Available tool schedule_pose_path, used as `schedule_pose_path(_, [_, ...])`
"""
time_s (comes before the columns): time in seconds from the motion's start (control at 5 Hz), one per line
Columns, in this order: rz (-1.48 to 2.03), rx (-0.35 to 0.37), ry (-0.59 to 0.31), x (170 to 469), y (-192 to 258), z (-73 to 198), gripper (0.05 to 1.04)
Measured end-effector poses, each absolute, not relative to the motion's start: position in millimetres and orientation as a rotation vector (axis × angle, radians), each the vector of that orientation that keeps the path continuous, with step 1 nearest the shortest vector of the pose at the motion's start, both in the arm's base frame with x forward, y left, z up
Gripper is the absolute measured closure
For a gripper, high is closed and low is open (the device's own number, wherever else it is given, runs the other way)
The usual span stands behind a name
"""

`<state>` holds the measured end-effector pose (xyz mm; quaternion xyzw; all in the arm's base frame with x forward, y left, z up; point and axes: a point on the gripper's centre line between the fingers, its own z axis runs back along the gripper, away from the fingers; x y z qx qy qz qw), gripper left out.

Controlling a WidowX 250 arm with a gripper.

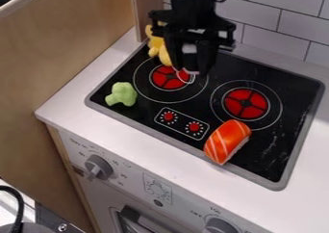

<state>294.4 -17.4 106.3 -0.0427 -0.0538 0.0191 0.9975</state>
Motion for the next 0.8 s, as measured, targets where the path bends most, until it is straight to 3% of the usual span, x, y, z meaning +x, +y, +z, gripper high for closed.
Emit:
schedule_pose_path(0.4, [0.08, -0.087, -0.152, 314.9, -47.2, 119.1, 0.605])
schedule_pose_path(0.8, [0.133, -0.072, -0.134, 343.0, -72.8, 103.3, 0.605])
